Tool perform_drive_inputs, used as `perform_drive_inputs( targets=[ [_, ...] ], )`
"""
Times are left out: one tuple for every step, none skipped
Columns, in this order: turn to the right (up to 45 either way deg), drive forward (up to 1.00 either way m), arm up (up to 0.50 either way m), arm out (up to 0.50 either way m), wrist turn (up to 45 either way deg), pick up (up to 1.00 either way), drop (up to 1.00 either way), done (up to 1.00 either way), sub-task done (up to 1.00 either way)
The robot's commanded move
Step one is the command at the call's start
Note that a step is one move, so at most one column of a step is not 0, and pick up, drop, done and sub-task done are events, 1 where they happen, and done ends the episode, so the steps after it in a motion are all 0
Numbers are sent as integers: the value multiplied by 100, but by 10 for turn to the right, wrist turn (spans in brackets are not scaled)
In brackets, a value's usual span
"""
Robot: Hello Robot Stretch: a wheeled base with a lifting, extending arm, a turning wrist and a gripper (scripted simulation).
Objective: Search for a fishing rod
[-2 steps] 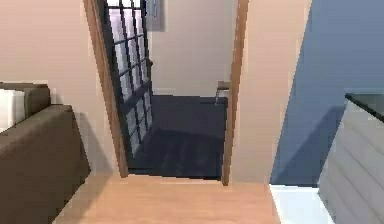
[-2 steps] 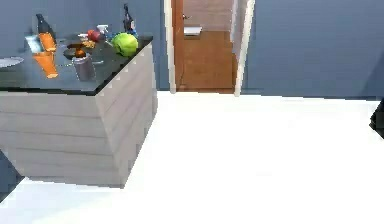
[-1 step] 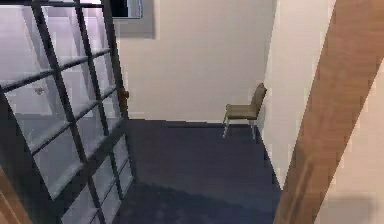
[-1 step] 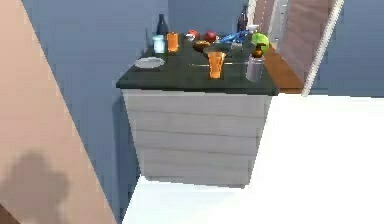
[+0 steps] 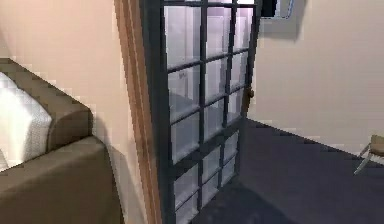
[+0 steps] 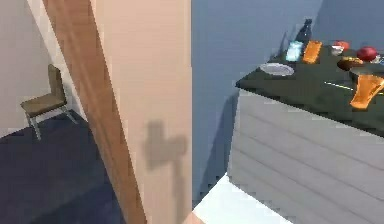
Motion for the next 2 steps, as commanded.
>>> perform_drive_inputs(
  targets=[
    [0, 5, 0, 0, 0, 0, 0, 0, 0],
    [390, 0, 0, 0, 0, 0, 0, 0, 0]
  ],
)
